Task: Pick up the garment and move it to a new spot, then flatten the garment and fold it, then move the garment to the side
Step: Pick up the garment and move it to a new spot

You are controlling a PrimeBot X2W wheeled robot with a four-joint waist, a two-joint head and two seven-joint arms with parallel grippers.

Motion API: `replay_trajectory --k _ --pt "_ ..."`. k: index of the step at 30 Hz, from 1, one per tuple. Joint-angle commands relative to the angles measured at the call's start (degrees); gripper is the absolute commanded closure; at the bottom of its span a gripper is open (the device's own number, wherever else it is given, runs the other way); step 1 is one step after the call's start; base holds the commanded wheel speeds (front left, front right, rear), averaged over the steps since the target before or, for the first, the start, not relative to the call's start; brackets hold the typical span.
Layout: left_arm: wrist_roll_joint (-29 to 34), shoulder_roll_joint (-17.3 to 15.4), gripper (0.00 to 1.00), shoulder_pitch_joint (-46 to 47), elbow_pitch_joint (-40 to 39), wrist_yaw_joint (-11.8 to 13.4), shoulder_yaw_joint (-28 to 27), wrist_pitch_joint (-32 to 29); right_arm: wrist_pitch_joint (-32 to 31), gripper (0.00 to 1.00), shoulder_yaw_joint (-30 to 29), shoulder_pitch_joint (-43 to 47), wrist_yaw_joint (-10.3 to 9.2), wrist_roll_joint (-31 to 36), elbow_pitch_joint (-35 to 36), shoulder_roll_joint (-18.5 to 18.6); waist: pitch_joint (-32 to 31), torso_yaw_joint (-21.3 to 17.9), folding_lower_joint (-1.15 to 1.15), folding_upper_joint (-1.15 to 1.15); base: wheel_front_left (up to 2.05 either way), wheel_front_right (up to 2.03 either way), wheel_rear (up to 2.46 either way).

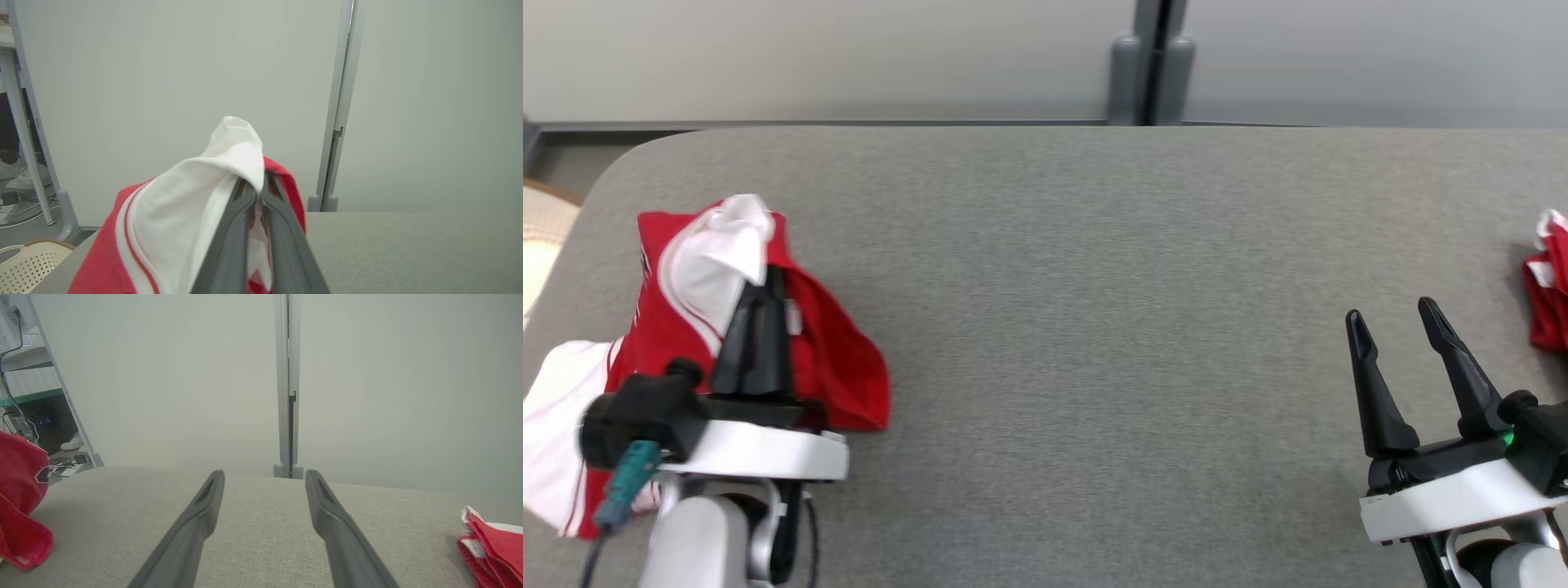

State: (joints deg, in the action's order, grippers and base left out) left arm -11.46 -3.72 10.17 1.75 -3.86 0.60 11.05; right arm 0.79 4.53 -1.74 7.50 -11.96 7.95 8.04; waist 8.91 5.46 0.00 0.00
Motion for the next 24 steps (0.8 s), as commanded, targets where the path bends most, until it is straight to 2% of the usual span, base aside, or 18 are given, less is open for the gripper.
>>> replay_trajectory --k 1,9,10,14,20,21,22,23,24 --pt "-0.48 0.1 1.0 -0.04 -0.85 -0.48 1.41 -0.46 0.43 0.0 0.09 -0.25 -0.02 -0.21 0.25 -0.13 0.25 -3.09 0.0 0.0 0.0 0.0 0.0" --pt "-1.78 0.61 1.0 5.55 -0.41 -2.77 16.22 -3.02 2.67 0.0 0.63 -2.13 -0.02 -1.34 -0.78 -1.52 4.92 -13.98 0.0 0.0 0.0 0.0 0.0" --pt "-1.78 0.61 1.0 5.55 -0.41 -2.77 16.22 -3.02 2.67 0.0 0.63 -2.13 -0.02 -1.34 -0.78 -1.52 4.92 -13.98 0.0 0.0 0.0 0.0 0.0" --pt "-2.26 0.64 1.0 10.67 0.42 -3.33 24.73 -3.7 4.2 0.0 -0.36 -2.3 -0.02 -1.55 -1.45 -2.34 8.75 -18.03 0.0 0.0 0.0 0.0 0.0" --pt "-4.18 0.6 1.0 16.45 6.64 -3.54 36.4 -6.01 6.17 0.0 -1.01 -3.13 -0.02 -2.09 -2.4 -3.5 13.05 -20.56 0.0 0.0 0.0 0.0 0.0" --pt "-5.33 0.59 0.85 16.87 7.85 -3.56 37.54 -5.88 6.52 0.0 -0.92 -3.35 -0.02 -2.02 -2.55 -3.65 13.38 -20.64 0.0 0.0 0.0 0.0 0.0" --pt "-5.91 0.64 0.6 17.5 8.91 -3.59 38.75 -5.6 6.7 0.0 -0.76 -3.52 -0.02 -2.07 -2.75 -3.75 13.69 -20.7 0.0 0.0 0.0 0.0 0.0" --pt "-6.1 0.66 0.13 18.21 9.97 -3.6 39.88 -5.23 7.04 0.0 -0.71 -3.7 -0.02 -2.31 -3.02 -3.86 13.81 -20.59 0.0 0.0 0.0 0.0 0.0" --pt "-6.25 0.35 0.0 18.73 10.79 -3.61 41.0 -4.79 7.09 0.0 -0.8 -3.9 -0.02 -2.31 -3.29 -3.85 13.84 -20.37 0.0 0.0 0.0 0.0 0.0"
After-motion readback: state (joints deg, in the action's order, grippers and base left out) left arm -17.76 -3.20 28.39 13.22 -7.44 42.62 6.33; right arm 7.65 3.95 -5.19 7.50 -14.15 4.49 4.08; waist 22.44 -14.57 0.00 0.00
